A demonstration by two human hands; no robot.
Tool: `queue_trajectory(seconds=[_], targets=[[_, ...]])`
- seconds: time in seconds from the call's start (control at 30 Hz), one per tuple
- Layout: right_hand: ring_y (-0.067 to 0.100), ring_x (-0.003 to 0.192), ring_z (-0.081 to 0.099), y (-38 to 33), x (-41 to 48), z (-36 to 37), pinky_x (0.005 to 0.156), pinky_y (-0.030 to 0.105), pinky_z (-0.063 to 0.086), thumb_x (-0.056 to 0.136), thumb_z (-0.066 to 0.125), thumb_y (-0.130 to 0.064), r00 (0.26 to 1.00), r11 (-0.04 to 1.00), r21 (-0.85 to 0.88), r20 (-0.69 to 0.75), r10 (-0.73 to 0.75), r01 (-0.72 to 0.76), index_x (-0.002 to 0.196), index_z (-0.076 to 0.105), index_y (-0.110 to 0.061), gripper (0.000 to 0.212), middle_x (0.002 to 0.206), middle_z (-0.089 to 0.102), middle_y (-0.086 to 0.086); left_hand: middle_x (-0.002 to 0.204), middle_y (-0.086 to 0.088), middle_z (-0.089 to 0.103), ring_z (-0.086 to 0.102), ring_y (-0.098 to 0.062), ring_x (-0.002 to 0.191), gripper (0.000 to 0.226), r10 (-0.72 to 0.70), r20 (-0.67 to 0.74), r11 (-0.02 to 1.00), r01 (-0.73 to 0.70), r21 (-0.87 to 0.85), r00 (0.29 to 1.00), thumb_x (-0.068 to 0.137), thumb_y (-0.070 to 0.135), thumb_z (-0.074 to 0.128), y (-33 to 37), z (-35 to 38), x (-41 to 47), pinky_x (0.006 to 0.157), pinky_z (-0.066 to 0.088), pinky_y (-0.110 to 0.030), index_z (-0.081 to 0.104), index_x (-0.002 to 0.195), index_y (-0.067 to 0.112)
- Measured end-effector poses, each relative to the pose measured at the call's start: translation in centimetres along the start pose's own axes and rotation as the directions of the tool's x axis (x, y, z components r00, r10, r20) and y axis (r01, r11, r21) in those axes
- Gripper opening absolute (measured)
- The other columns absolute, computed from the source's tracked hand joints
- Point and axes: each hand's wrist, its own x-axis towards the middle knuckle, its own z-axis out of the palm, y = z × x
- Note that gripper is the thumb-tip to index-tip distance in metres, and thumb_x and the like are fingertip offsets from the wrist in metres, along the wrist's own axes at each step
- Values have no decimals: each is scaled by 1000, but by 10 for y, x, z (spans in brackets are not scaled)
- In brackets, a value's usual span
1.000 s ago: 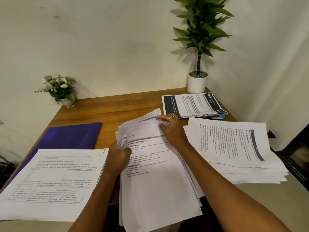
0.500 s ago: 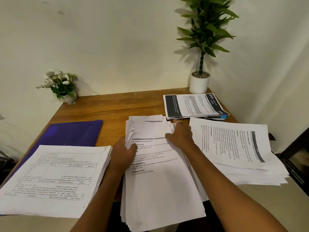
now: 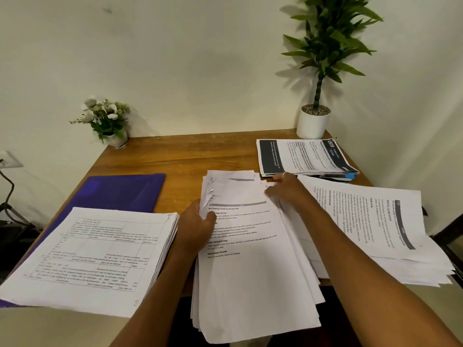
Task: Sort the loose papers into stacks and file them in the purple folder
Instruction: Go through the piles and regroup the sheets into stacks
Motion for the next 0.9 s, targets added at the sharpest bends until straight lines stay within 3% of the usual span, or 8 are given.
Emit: queue_trajectory(seconds=[0.1,0.23,0.4,0.53,0.63,0.7,0.8,0.9], targets=[[30,125,56,7,8,-5,107,49,45,90,62,-9,990,998,-35,-129,-56,52,128,60,-22,40,132,62,6,115,5,67,68,-15,93,30,2,-4,1000,-2,5,1000,98,20,62,0,0,1,63,53,-15,58,127,16],[32,120,59,15,19,-15,104,43,49,99,47,0,983,990,-73,-133,-130,121,123,65,-12,32,129,64,13,116,5,63,65,-16,94,31,-12,-35,1000,12,-11,999,98,15,60,1,-2,0,61,48,-12,56,130,14],[30,114,64,13,29,-15,99,34,50,89,71,-2,996,980,-175,-8,-93,90,124,65,-13,38,114,67,7,108,12,57,57,-2,77,27,-18,-53,1000,18,-2,998,99,14,60,2,-1,-1,49,43,-7,53,125,19],[28,112,65,4,24,-7,97,33,49,78,85,-14,989,947,-286,59,-135,146,131,64,-10,57,122,69,9,105,14,60,59,0,79,25,-17,-39,1000,17,-5,999,98,13,59,0,-1,-1,54,46,-10,54,122,21],[30,106,66,2,22,-4,85,30,50,82,82,-17,987,925,-346,79,-138,157,125,69,-12,45,119,71,11,102,15,59,61,-1,81,23,-19,-39,1000,19,-2,999,98,12,58,1,-2,-1,50,46,-8,53,118,23],[30,91,68,0,20,-7,69,27,46,84,79,-20,985,917,-362,100,-140,167,108,73,-9,26,100,73,11,106,13,61,65,-8,87,25,-26,-31,1000,26,-10,999,98,13,58,0,-1,-1,51,47,-10,54,121,22],[28,83,70,-2,18,-16,65,28,47,82,79,-31,987,973,-184,105,-119,137,93,72,-8,26,86,73,8,114,6,62,65,-13,92,29,-56,-59,998,54,-39,997,98,14,60,0,-1,0,61,50,-15,54,125,18],[32,97,72,-1,11,-19,84,43,59,73,77,-60,986,988,149,156,-60,37,107,71,-18,55,100,76,5,119,4,62,63,-20,102,36,-98,-94,993,91,-78,991,97,19,62,1,-1,0,72,55,-27,53,132,14]])
